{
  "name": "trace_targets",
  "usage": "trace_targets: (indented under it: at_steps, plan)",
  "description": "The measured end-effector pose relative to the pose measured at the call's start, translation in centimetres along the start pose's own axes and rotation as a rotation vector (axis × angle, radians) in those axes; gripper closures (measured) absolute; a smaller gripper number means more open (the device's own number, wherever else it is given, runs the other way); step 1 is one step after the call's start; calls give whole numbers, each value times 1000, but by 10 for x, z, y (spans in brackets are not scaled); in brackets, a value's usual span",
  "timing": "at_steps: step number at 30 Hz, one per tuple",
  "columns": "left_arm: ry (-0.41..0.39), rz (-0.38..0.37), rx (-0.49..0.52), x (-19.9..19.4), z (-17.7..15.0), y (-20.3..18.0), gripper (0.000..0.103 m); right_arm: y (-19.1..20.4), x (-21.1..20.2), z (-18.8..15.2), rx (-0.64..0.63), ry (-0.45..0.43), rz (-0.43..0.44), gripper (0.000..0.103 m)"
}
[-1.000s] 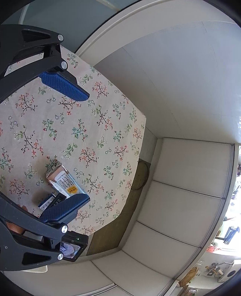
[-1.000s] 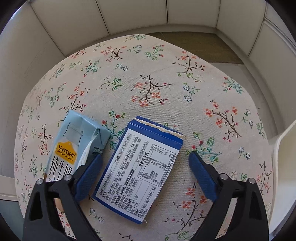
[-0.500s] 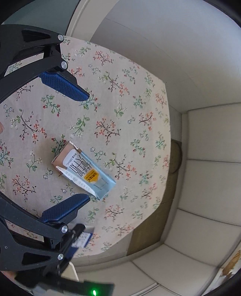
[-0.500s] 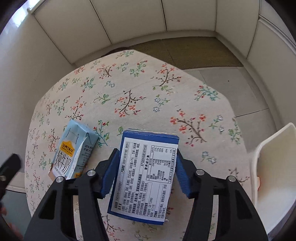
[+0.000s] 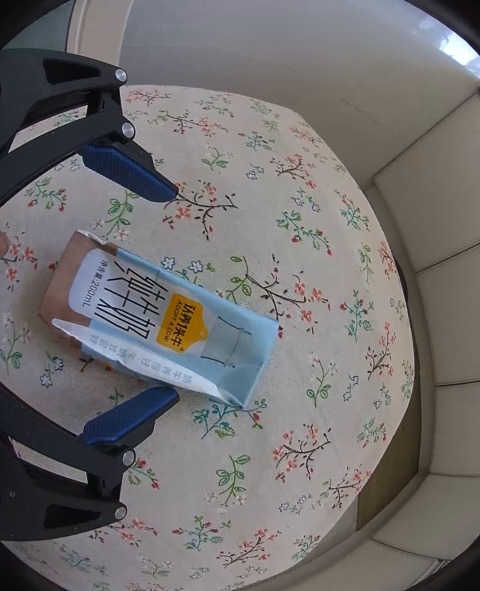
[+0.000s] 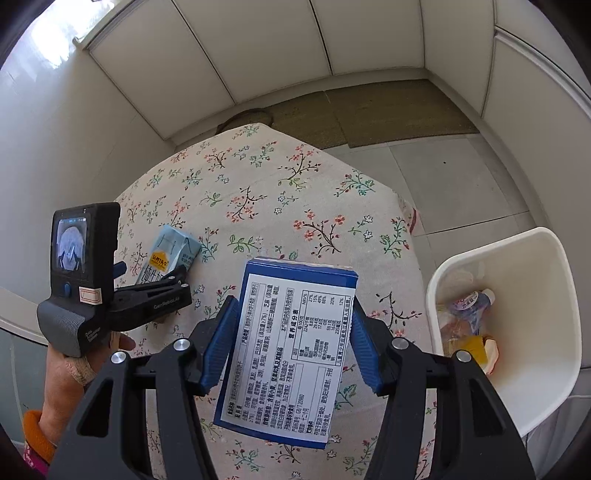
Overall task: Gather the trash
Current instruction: 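Grasp the light-blue milk carton with the left tool while the right tool holds its carton, then carry both milk cartons over the bin and open both tools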
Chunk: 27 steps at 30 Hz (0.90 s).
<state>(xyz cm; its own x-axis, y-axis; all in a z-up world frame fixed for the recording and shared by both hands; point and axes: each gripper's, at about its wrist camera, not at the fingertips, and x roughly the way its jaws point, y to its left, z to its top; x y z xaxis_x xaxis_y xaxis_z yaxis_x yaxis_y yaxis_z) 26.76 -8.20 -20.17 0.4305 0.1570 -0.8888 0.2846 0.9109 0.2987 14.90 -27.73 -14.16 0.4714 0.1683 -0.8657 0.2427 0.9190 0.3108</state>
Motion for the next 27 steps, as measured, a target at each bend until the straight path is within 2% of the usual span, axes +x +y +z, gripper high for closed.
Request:
trace_targets:
  at_steps: [1,2,5,8,12,14,23,27]
  plan:
    - [-6,-20,10,1,0,0,23,1,3,0,-5,6,-1,46]
    - [7,-52,17,4,-1,1,42,1,5,-1,-3,12,5,46]
    - [17,-99,0,5,-2,5,44,5,10,1,-8,13,23,46]
    - [25,-190,-69,0,-6,20,47,10,9,1,-23,4,36,46]
    - [-23,-276,-193,-26,-13,54,47,16,-5,4,-28,-29,76,46]
    - [-60,-295,-255,-46,-20,73,47,19,-17,5,-32,-61,100,46]
    - [-234,-228,-409,-139,-57,114,47,35,-75,2,-81,-192,174,46]
    - [-333,-134,-446,-179,-76,123,47,39,-99,-5,-112,-254,185,46]
